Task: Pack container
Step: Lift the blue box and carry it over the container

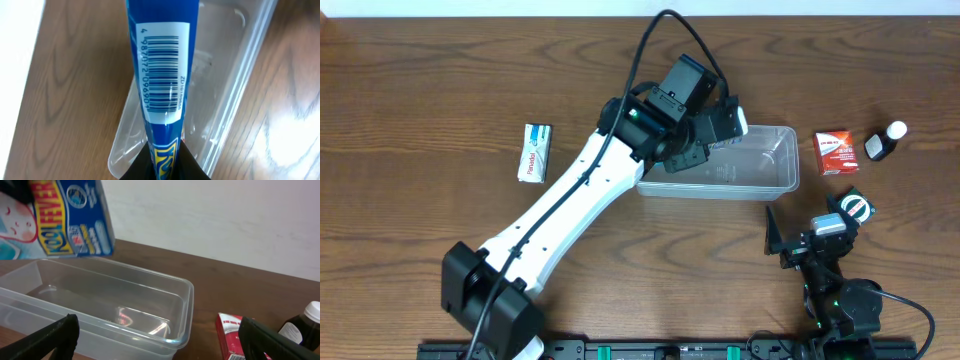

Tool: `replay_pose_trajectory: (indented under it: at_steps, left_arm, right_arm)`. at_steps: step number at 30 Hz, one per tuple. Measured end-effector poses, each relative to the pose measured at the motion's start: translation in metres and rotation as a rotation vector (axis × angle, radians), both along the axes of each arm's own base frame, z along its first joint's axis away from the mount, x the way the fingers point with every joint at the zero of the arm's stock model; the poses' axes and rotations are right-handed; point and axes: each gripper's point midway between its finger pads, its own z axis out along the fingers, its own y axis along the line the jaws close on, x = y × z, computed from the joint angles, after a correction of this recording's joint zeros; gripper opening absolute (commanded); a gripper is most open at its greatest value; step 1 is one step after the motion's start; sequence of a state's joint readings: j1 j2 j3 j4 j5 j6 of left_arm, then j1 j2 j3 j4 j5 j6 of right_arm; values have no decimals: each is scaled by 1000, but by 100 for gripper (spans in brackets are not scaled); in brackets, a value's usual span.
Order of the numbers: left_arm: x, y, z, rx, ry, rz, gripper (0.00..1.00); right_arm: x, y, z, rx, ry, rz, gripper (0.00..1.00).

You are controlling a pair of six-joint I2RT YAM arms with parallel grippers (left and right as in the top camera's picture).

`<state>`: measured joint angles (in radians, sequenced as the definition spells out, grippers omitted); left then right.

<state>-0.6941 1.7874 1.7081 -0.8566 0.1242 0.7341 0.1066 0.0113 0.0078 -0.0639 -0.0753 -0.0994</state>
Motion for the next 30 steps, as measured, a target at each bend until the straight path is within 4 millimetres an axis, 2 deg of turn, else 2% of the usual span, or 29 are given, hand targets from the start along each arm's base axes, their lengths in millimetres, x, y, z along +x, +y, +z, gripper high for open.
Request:
replay_pose_trajectory:
  at_steps: [12, 17, 24, 30]
  left_arm:
    - [-2, -2, -39, 118, 26, -179, 10]
    - [-4, -7, -49, 130, 31, -249, 8]
    - [3, -15, -52, 115, 4, -279, 7]
    - [15, -10, -69, 124, 22, -260, 7]
  right_arm:
    - [0, 0, 0, 0, 0, 0, 99]
    - [0, 0, 0, 0, 0, 0, 99]
    - [0, 0, 0, 0, 0, 0, 99]
    - [0, 0, 0, 0, 0, 0, 99]
